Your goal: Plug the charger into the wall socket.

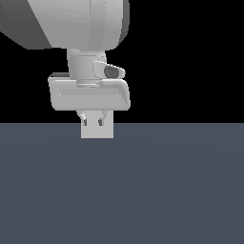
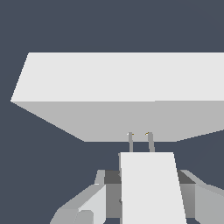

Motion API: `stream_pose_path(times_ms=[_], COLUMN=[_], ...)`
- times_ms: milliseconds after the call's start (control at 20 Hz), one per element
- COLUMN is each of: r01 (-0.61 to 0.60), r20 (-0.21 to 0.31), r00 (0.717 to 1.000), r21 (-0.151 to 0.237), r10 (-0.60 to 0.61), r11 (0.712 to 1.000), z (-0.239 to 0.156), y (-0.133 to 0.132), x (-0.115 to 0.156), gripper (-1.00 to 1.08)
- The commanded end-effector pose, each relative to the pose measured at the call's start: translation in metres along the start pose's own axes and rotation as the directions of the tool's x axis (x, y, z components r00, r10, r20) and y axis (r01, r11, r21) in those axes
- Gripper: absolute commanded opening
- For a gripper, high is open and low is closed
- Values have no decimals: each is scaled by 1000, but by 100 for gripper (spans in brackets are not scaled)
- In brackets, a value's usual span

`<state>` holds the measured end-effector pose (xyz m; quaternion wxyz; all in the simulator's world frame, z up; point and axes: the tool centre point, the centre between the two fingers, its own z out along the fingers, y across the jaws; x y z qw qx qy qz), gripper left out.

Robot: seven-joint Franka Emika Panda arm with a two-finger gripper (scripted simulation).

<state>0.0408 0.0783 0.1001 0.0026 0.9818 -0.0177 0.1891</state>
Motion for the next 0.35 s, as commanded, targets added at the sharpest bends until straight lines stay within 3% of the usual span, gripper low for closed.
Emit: stream_pose_path(times_ms=[0, 300], r01=[0, 1], r20=[0, 0], r00=[1000, 1000], r21=[0, -1], r10=[0, -1], r11=[1000, 1000], z=[3, 5], y=[0, 0], x=[7, 13], gripper=[-100, -100])
